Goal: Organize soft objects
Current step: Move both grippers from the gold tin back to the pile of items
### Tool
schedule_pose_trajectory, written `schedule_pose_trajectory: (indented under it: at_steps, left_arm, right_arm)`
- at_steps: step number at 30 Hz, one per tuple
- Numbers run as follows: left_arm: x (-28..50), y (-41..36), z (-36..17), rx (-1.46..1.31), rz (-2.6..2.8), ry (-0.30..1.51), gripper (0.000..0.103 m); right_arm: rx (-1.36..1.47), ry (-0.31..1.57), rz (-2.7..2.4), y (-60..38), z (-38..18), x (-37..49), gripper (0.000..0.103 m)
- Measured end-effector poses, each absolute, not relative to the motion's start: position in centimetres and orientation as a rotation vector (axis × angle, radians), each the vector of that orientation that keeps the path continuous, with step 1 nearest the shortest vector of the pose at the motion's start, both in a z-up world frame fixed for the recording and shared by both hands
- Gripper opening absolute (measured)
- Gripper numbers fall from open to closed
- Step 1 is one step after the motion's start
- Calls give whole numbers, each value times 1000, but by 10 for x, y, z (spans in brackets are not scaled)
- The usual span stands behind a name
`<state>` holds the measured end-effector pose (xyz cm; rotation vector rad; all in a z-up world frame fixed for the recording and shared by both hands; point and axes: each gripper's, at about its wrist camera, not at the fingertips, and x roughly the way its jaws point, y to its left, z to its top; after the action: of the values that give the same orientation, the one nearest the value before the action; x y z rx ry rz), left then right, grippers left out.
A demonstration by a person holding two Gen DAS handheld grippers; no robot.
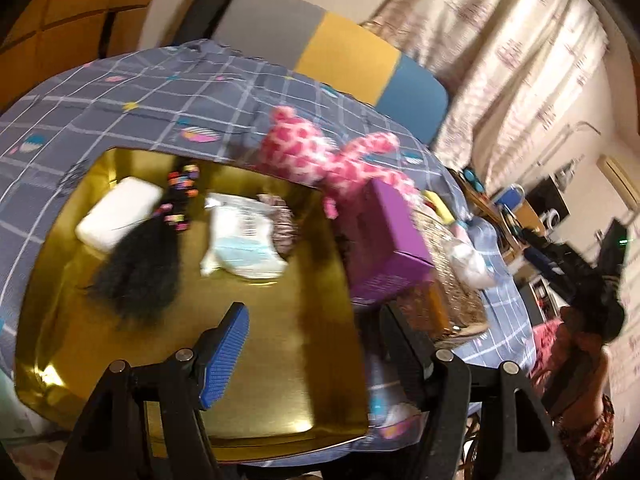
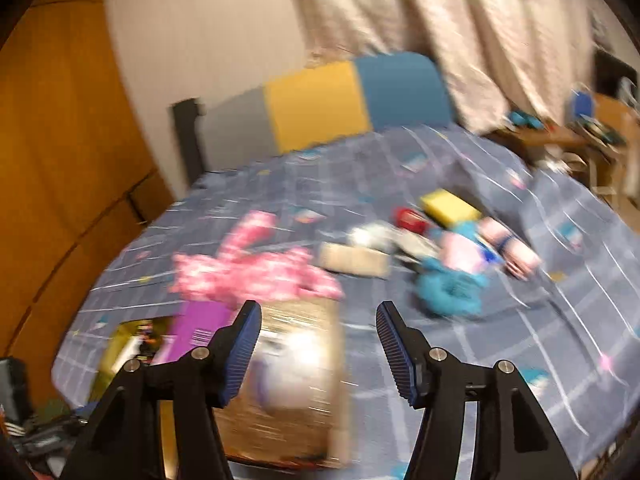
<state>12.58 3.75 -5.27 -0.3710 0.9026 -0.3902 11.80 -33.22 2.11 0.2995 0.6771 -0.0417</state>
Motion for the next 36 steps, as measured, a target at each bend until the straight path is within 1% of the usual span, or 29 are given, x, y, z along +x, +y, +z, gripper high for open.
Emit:
schedule_pose_trajectory:
  at_steps: [4, 10, 21, 29, 31, 34, 36]
  left_arm:
    - [125, 5, -43, -326, -455, 899, 68]
    - [125, -47, -31, -254, -541, 909, 68]
    - [124, -124, -12, -139, -654, 915, 68]
    - [134, -198, 13, -62, -723, 919, 70]
    - [138, -218, 18, -49, -731, 921, 70]
    - [148, -256, 22, -21, -738, 936, 70]
    - [155, -284, 22, 24, -716, 930, 70]
  right_arm:
    - [343, 752, -132, -384, -9, 111, 61]
    - [351, 823, -197, -431, -42, 99, 61]
    - [306, 855, -235, -481, -61, 97, 61]
    - [187, 874, -243, -540, -73, 112, 66]
    - [210, 872, -264, -555, -78, 112, 66]
    - [325, 854, -263, -575, -90, 107, 66]
    - [384, 895, -271, -583, -96, 109, 66]
